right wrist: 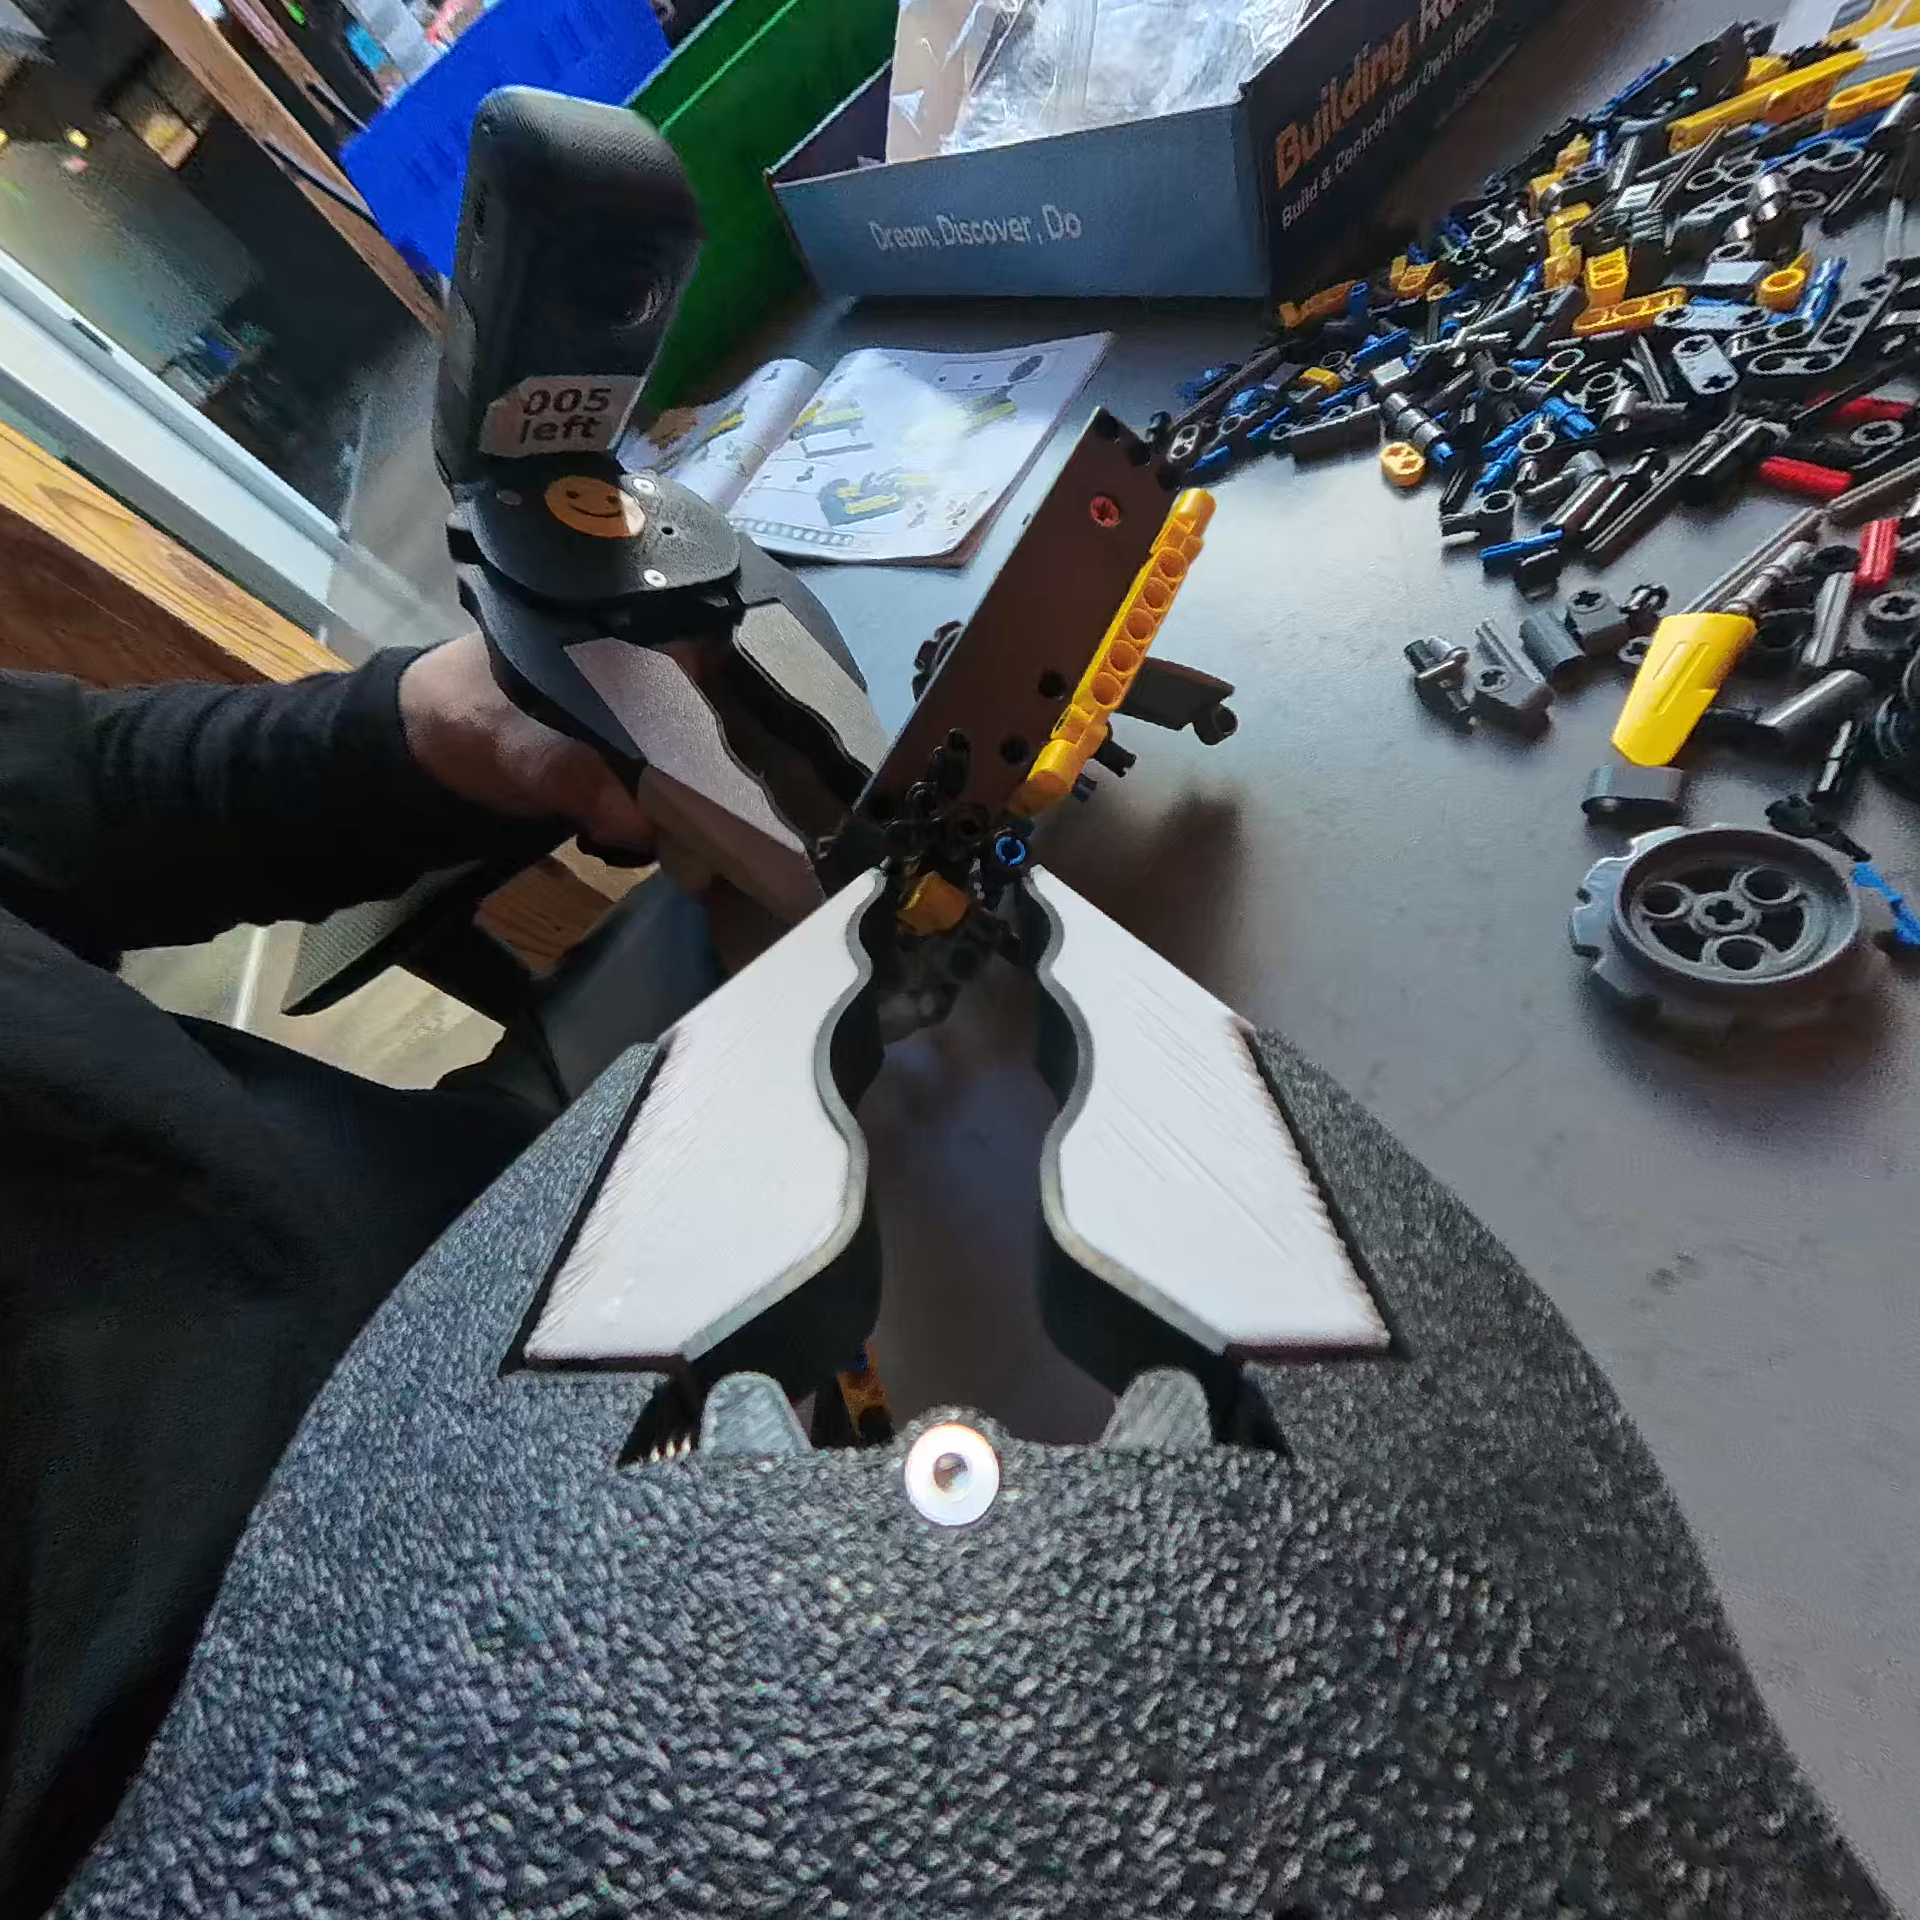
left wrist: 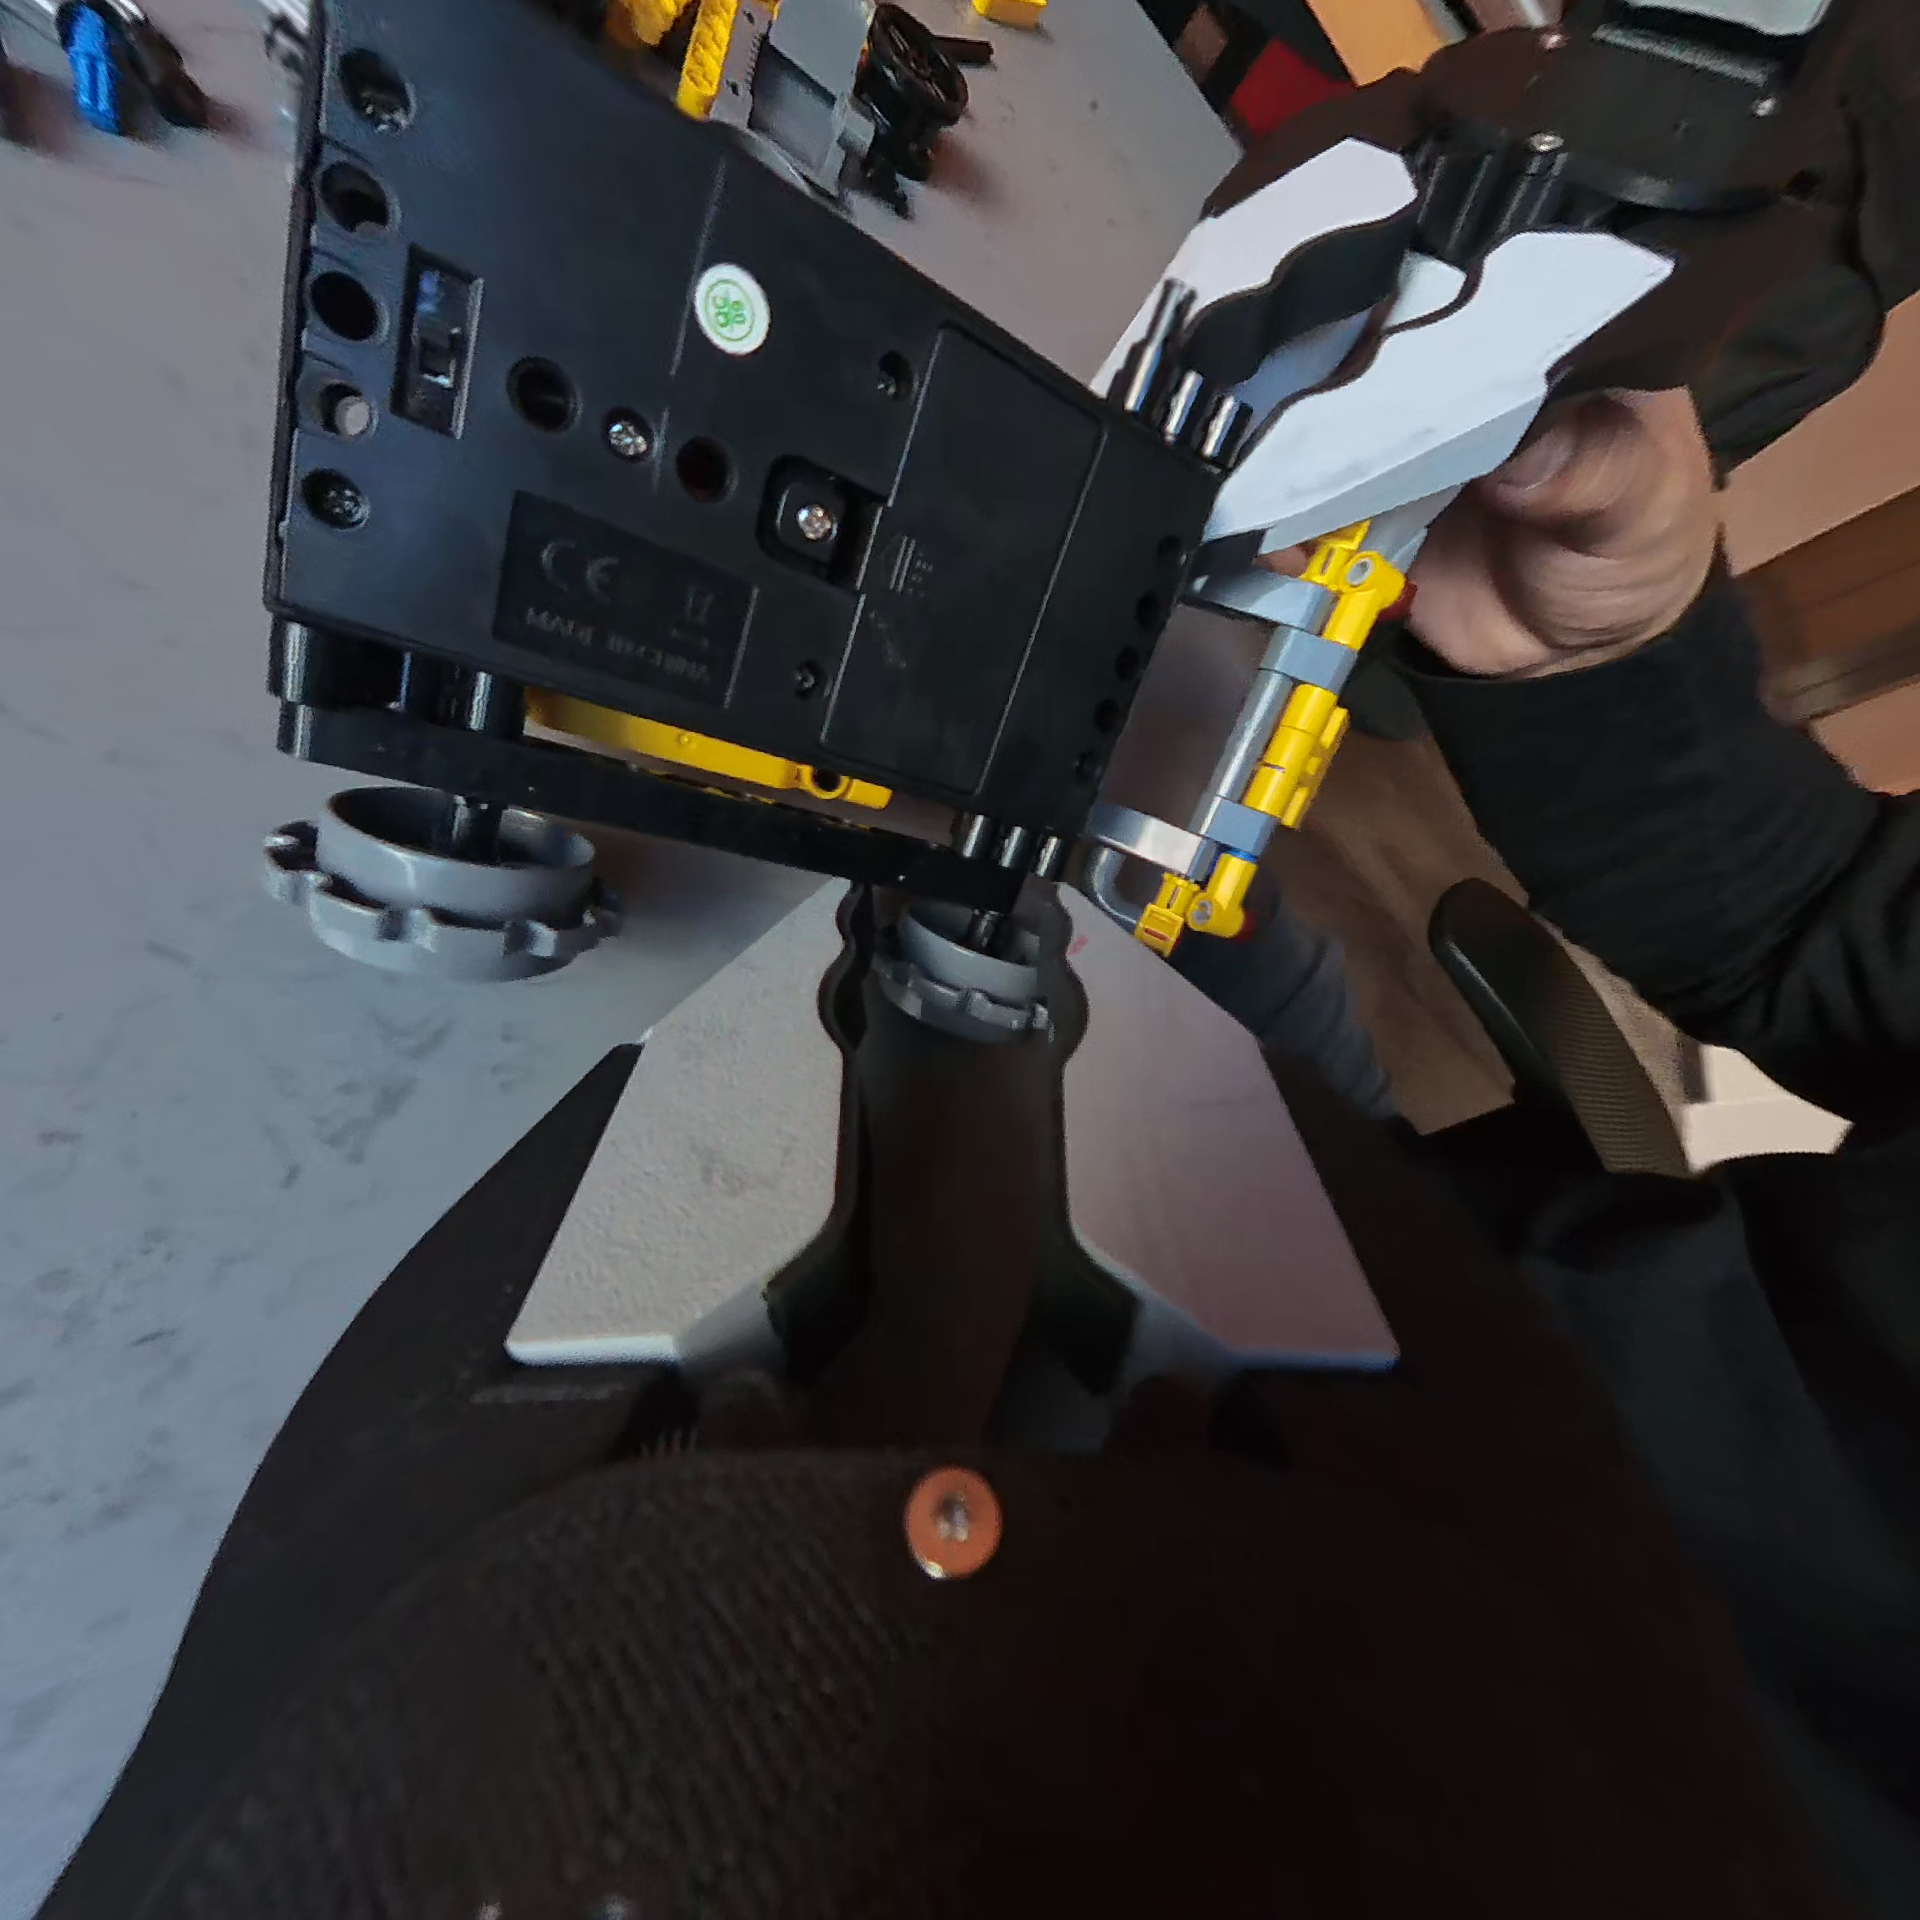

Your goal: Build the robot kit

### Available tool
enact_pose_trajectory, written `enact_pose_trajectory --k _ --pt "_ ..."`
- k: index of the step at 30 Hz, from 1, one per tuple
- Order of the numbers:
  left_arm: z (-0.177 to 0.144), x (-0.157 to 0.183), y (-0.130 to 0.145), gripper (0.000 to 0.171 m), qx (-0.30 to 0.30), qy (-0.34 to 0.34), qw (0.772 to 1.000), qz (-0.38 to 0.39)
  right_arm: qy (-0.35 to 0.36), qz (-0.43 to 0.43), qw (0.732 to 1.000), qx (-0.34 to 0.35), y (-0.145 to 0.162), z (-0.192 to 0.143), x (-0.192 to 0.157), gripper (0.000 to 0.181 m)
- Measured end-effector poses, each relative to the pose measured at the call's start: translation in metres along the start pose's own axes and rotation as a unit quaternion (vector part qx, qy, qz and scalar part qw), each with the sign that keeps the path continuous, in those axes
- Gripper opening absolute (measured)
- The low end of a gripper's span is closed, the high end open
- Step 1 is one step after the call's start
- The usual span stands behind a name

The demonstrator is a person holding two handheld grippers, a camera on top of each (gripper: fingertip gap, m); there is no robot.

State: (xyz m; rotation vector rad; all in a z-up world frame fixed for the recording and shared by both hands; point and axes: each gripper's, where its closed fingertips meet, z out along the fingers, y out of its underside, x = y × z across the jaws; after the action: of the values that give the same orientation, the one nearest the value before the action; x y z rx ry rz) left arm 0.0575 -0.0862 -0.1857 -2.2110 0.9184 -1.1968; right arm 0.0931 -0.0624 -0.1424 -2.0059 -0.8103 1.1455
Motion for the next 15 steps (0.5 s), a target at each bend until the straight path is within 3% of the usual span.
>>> enact_pose_trajectory --k 4,7,10,13,15 --pt "-0.002 -0.004 0.0 0.041 0.011 -0.058 0.998 0.019 0.003 -0.004 1.0 0.002 0.001 -0.001 0.001 0.023" --pt "-0.007 -0.002 0.001 0.055 0.022 -0.059 0.998 0.009 0.005 -0.008 1.0 -0.004 0.004 0.001 0.001 0.023" --pt "-0.016 -0.001 0.001 0.063 0.006 -0.102 0.993 0.056 0.0 -0.006 1.0 -0.004 0.005 0.003 0.001 0.023" --pt "-0.04 0.0 -0.021 0.076 -0.005 -0.142 0.982 0.124 -0.002 -0.005 1.0 -0.003 0.004 0.003 0.001 0.023" --pt "-0.053 -0.012 -0.045 0.099 -0.022 -0.183 0.97 0.159 -0.002 -0.008 1.0 -0.002 0.003 0.003 0.0 0.023"
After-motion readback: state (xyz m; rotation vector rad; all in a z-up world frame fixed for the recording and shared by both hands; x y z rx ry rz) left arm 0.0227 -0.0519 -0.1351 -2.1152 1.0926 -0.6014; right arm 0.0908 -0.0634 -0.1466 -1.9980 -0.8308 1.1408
